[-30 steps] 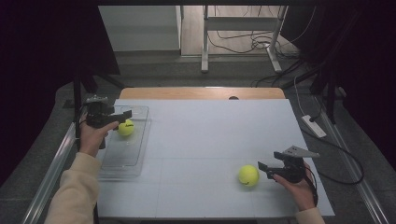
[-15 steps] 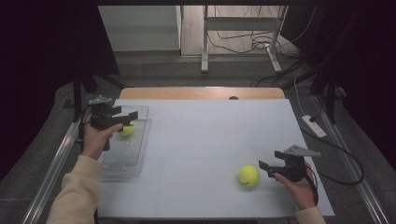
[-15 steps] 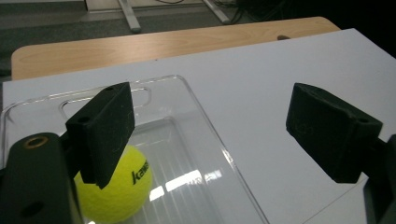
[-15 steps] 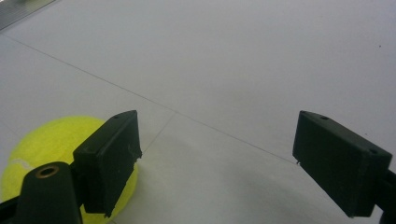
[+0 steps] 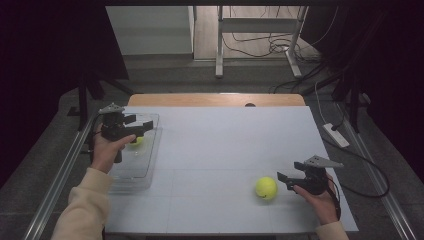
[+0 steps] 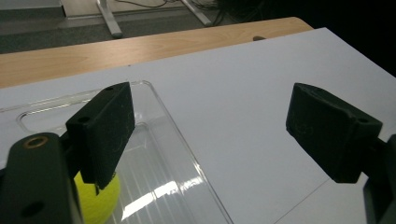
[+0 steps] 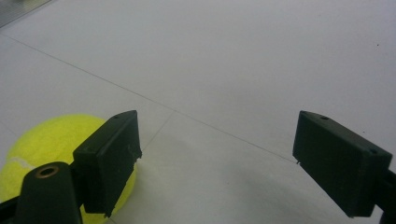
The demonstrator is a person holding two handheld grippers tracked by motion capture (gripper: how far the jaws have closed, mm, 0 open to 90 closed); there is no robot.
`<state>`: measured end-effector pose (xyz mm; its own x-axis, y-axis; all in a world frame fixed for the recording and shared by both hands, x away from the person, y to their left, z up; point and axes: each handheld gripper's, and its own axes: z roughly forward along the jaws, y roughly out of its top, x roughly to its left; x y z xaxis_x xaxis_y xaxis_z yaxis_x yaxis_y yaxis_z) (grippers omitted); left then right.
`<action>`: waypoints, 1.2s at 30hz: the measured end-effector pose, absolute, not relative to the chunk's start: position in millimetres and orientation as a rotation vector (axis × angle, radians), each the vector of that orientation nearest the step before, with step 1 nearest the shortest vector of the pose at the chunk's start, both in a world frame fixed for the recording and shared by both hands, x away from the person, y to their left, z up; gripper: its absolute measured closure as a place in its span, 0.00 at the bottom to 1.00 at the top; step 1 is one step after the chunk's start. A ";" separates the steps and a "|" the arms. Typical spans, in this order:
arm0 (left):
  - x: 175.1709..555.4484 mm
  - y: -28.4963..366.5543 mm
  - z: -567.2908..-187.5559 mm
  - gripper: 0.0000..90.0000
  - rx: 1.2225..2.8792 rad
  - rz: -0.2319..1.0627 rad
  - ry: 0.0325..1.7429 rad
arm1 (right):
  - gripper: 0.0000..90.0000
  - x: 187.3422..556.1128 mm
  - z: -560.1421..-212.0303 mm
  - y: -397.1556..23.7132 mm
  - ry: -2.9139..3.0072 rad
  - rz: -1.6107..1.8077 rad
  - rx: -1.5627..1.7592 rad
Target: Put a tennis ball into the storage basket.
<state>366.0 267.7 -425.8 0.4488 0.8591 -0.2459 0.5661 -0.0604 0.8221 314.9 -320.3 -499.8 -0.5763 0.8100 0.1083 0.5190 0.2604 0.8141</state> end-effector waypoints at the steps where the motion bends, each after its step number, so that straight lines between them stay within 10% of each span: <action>1: 365.9 266.4 -425.7 0.18 1.748 0.385 1.225 | 0.17 314.9 -499.8 -320.3 2.206 1.228 1.218; 36: 348.0 217.6 -422.4 0.18 1.811 0.313 1.072 | 0.17 312.2 -500.9 -327.4 2.192 1.223 1.232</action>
<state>348.0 217.6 -422.4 0.5786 0.7806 -0.2363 0.5305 -0.1401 0.8360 312.2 -327.4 -500.9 -0.5644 0.8183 0.1087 0.5221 0.2518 0.8149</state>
